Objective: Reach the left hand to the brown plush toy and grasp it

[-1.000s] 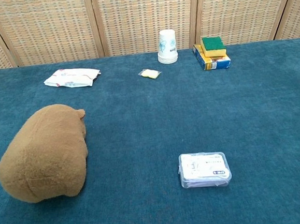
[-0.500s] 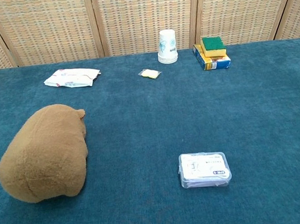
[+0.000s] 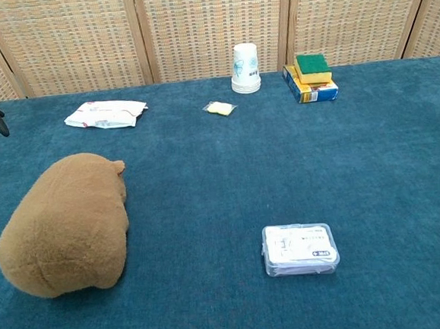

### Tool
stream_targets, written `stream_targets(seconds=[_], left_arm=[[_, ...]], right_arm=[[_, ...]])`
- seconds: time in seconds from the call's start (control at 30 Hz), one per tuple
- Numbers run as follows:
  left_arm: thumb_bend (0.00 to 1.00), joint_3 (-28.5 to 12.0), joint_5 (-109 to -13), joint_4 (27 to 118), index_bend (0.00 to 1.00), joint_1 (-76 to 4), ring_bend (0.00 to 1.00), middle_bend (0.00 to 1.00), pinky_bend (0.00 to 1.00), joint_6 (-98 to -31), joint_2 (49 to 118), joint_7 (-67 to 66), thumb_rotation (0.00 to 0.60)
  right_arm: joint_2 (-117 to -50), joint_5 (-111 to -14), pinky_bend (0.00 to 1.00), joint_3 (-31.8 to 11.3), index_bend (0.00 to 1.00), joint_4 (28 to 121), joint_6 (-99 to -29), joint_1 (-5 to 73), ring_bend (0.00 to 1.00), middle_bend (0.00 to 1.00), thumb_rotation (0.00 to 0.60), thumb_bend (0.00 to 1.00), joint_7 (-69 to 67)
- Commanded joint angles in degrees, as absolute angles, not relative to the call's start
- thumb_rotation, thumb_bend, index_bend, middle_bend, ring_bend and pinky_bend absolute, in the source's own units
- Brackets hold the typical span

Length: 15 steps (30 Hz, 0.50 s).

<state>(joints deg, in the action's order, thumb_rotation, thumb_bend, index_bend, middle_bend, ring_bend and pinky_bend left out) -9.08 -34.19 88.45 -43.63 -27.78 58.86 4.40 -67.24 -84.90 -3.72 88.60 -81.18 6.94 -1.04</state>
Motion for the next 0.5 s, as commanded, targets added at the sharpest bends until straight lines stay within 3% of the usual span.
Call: stream_targets(seconds=[0.03,0.5], left_arm=[[0.38,-6.2,-29.8,87.0,0.42,-47.4,0.00,0.00,0.00,-27.2,61.0,1.5,0.600],[0.38,0.1,-19.3,88.3,0.43,-54.4,0.00,0.00,0.00,-31.6,65.0,-4.3,0.600]], right_arm=[[-67.1,-84.9,0.00,-3.8,0.00,88.6,-81.4,6.9,0.00,0.00,0.600,0.14,-1.3],[-66.2,-85.0,0.00,-4.3,0.00,88.7,-82.7,6.4,0.00,0.00,0.600,0.14,-3.7]])
